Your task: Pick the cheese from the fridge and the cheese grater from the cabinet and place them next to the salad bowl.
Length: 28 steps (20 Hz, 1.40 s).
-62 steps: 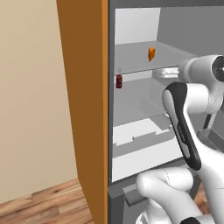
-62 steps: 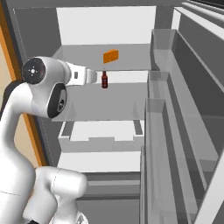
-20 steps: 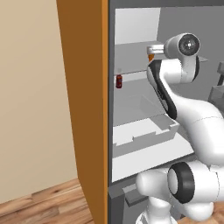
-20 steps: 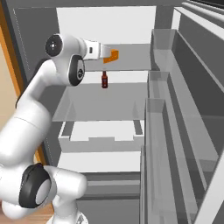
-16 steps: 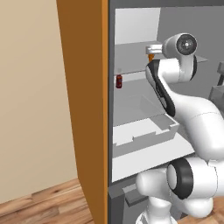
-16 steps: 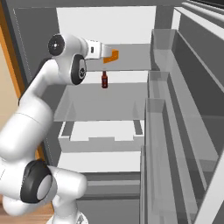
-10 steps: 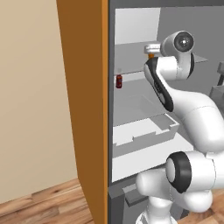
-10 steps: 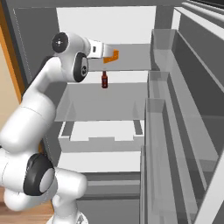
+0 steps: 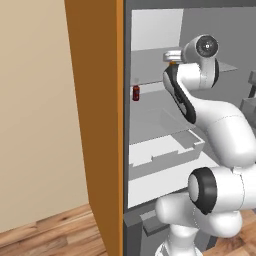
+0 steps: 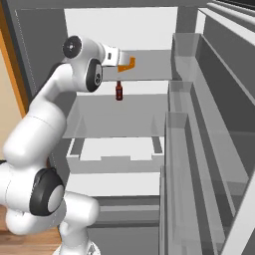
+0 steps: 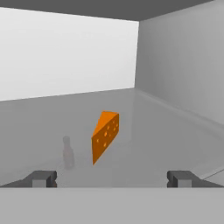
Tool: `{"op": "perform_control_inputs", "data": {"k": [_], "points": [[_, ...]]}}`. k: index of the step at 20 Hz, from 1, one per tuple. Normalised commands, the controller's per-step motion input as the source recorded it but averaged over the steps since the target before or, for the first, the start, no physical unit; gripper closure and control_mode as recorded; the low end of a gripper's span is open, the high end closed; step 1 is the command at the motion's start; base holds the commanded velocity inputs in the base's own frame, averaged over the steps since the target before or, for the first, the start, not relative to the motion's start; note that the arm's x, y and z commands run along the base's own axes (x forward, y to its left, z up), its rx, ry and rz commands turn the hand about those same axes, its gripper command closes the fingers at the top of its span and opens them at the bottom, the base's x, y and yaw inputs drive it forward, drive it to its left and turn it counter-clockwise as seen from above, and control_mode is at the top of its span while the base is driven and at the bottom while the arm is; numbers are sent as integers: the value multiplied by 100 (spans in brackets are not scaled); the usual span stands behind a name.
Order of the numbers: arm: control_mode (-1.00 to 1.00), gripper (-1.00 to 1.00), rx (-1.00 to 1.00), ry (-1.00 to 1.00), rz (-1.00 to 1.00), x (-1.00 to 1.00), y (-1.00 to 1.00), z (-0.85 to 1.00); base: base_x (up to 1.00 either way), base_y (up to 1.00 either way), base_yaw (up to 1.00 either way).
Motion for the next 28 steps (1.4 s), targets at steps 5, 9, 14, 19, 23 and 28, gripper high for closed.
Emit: {"op": "perform_control_inputs", "data": {"k": [5,9,14,19,23,28], "points": [[-100,-100,0,0,0,14,0,-7,0,0,0],[-100,-100,3,6,-1,31,0,0,0,0,0],[-100,-100,4,8,-1,33,0,0,0,0,0],[-100,-100,0,0,-1,32,0,0,0,0,0],[-100,-100,0,0,0,25,0,-3,0,0,0],[-100,-100,0,1,0,20,0,-6,0,0,0]]}}
